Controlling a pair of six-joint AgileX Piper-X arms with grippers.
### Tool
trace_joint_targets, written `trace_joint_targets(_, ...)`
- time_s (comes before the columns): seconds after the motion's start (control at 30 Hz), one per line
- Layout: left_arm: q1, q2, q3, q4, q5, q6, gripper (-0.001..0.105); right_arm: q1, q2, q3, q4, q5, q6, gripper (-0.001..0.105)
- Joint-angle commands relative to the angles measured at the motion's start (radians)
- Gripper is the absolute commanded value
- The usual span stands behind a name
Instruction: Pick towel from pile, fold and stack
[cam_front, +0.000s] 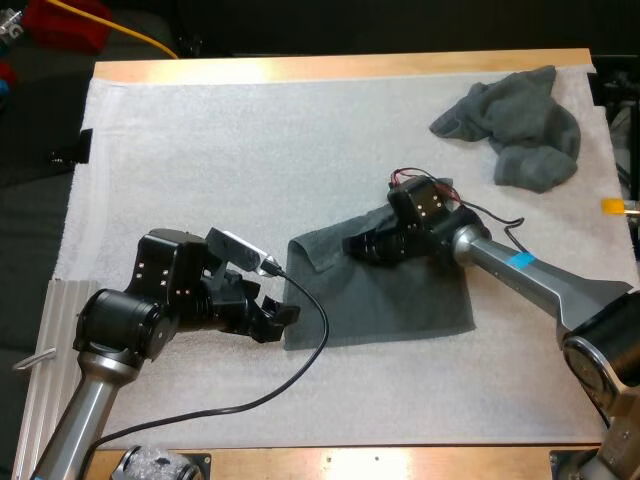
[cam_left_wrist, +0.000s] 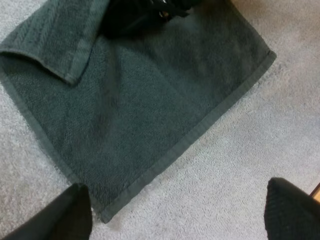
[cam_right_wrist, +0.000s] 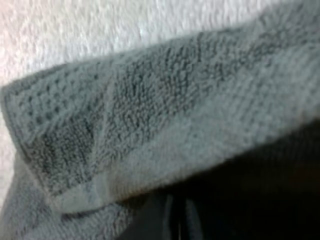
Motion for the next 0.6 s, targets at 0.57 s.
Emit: trace_joint_targets(0.57, -0.005, -0.008, -0.004, -0.004, 0.051, 0.0, 0.069, 0.0, 0.005, -0.015, -0.271, 0.127, 0.186, 0.001)
